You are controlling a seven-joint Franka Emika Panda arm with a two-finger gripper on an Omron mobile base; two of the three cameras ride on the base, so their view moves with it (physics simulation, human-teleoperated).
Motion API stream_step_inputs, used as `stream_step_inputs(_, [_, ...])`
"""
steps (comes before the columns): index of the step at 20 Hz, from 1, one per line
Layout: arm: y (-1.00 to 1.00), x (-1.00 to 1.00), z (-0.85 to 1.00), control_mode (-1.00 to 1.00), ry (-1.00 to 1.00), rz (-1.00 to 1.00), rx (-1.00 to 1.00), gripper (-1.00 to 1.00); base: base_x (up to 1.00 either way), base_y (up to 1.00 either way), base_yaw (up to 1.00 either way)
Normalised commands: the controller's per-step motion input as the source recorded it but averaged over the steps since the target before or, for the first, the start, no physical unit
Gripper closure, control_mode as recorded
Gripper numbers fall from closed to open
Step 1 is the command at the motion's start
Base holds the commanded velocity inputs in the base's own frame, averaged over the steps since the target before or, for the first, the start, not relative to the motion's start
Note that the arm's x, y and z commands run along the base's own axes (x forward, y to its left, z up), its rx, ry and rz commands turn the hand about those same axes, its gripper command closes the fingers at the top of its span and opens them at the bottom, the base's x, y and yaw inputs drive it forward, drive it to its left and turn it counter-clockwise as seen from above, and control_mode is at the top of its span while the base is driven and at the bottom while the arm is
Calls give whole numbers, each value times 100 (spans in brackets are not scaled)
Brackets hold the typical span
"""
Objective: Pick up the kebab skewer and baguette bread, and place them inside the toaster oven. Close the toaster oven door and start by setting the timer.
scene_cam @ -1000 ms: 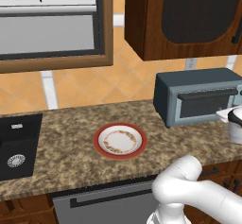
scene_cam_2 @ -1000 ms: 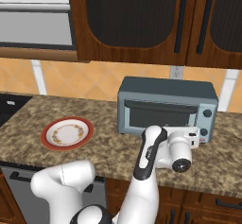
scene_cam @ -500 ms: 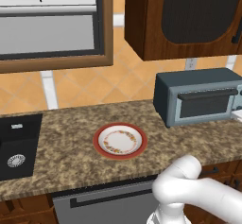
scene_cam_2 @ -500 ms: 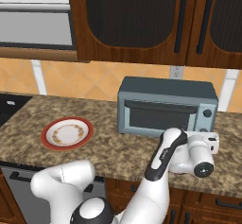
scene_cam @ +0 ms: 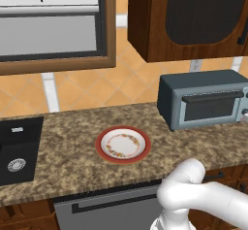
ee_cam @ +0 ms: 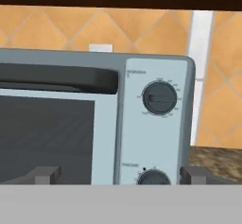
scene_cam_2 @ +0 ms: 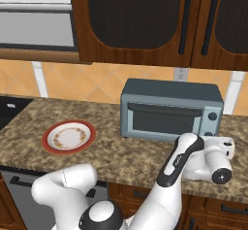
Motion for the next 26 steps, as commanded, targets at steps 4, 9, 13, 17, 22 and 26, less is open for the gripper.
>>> stream_step_inputs(4, [0, 0, -9, -100, 1, 0, 0, -100, 0, 0, 0])
stream_step_inputs(9, [-2, 0, -16, -100, 1, -4, 5, -100, 0, 0, 0])
stream_step_inputs(13, [0, 0, -2, -100, 0, -19, 1, -100, 0, 0, 0])
stream_step_inputs(17, [0, 2, -3, -100, 0, -13, 0, -100, 0, 0, 0])
stream_step_inputs(22, [0, 11, -17, -100, 0, -2, 0, -100, 0, 0, 0])
stream_step_inputs(26, [-16, 4, -24, -100, 0, 0, 0, -100, 0, 0, 0])
